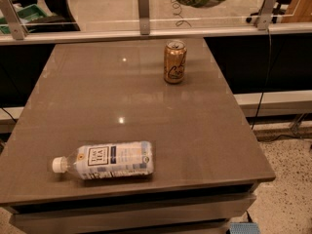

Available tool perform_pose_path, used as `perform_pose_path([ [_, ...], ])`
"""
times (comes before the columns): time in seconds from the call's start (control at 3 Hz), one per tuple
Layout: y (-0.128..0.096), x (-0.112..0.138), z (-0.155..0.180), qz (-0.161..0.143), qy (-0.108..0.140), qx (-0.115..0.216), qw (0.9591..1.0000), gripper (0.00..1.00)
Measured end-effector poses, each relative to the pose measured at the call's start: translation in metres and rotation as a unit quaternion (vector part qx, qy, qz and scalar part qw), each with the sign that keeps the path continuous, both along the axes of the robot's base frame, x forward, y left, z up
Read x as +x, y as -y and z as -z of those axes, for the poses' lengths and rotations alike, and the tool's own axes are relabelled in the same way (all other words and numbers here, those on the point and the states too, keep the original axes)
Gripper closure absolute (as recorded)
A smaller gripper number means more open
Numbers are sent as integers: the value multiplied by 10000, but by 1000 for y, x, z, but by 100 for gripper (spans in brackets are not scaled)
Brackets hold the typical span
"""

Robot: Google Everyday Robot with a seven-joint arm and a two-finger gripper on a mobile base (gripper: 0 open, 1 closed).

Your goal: Move green jalapeno chip bag near orange can

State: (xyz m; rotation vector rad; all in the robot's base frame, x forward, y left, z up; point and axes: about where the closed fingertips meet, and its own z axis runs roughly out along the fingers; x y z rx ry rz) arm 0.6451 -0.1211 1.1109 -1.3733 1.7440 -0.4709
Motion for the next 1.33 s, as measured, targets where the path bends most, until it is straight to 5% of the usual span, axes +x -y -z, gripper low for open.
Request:
perform_pose_path([
  [0.67, 47, -45, 28, 443, -301, -38, 9986, 100],
  [1.33, 68, -80, 68, 664, -652, -43, 9957, 100],
])
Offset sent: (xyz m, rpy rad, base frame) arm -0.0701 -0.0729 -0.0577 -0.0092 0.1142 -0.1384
